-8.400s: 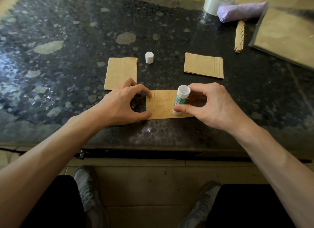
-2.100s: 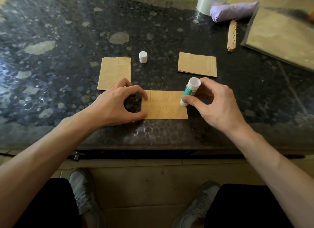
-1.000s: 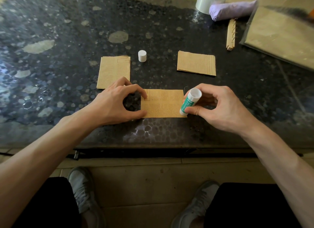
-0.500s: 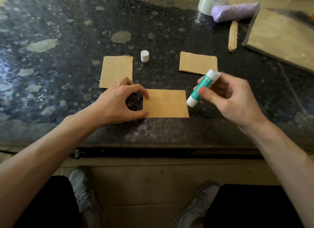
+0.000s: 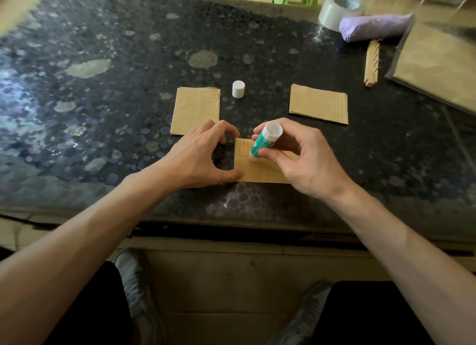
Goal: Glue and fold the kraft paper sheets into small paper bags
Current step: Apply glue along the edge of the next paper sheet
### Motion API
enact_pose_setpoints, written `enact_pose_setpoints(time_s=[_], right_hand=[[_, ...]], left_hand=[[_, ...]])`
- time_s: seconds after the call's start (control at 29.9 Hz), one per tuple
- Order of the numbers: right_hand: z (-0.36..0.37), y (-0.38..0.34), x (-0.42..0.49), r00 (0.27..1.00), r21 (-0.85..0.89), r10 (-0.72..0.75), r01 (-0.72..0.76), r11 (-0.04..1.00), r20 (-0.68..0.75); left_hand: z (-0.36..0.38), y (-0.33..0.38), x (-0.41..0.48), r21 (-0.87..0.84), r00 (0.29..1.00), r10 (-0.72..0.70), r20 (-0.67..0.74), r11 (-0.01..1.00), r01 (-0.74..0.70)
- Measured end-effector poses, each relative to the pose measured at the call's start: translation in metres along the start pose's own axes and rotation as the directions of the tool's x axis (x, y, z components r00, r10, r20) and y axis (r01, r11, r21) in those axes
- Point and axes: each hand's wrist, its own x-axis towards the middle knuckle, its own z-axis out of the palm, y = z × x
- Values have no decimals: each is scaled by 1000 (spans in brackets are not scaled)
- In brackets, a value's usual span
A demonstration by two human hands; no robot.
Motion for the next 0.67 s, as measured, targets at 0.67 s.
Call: enact_pose_setpoints(time_s=[0.67], right_hand=[[20, -16, 17, 998, -95, -36, 31, 995, -45]], left_hand=[[2, -2, 5, 64, 1000, 2, 17, 998, -3]])
